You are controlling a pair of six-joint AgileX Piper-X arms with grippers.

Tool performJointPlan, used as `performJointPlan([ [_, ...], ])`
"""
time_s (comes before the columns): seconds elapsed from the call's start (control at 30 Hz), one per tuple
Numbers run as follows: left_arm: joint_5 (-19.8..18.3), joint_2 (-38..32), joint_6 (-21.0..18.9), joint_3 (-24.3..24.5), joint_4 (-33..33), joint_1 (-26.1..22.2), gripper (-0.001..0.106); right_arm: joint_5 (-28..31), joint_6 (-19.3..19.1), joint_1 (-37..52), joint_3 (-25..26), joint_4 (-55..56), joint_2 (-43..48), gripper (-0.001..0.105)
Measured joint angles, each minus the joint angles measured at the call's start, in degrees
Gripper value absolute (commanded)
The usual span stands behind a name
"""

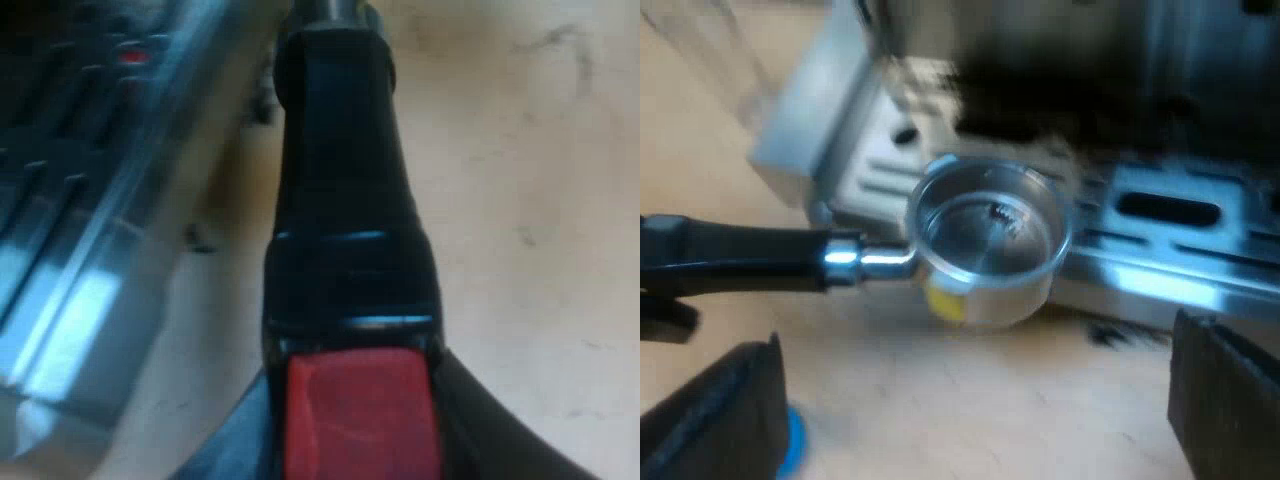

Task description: Put the handle in the coffee machine

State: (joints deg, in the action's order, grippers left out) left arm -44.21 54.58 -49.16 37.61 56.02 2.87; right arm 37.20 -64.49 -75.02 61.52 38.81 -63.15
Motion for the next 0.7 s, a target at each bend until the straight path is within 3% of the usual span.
performJointPlan([
  [0.17,-1.08,0.00,0.00,0.00,-1.98,-2.66,0.000,0.88,-0.74,0.00,-4.57,-13.23,-3.59,0.078],
  [0.3,-1.35,0.98,0.00,0.00,-3.48,-2.79,0.000,0.88,-1.80,0.00,-5.28,-17.89,-6.47,0.078],
  [0.57,-1.37,6.53,0.00,0.00,-8.26,-2.99,0.000,2.71,-15.37,0.00,-5.28,-27.53,-13.42,0.078],
  [0.7,-1.50,8.23,0.00,0.00,-10.26,-4.33,0.000,6.91,-17.33,0.15,-5.28,-33.44,-16.23,0.078],
])
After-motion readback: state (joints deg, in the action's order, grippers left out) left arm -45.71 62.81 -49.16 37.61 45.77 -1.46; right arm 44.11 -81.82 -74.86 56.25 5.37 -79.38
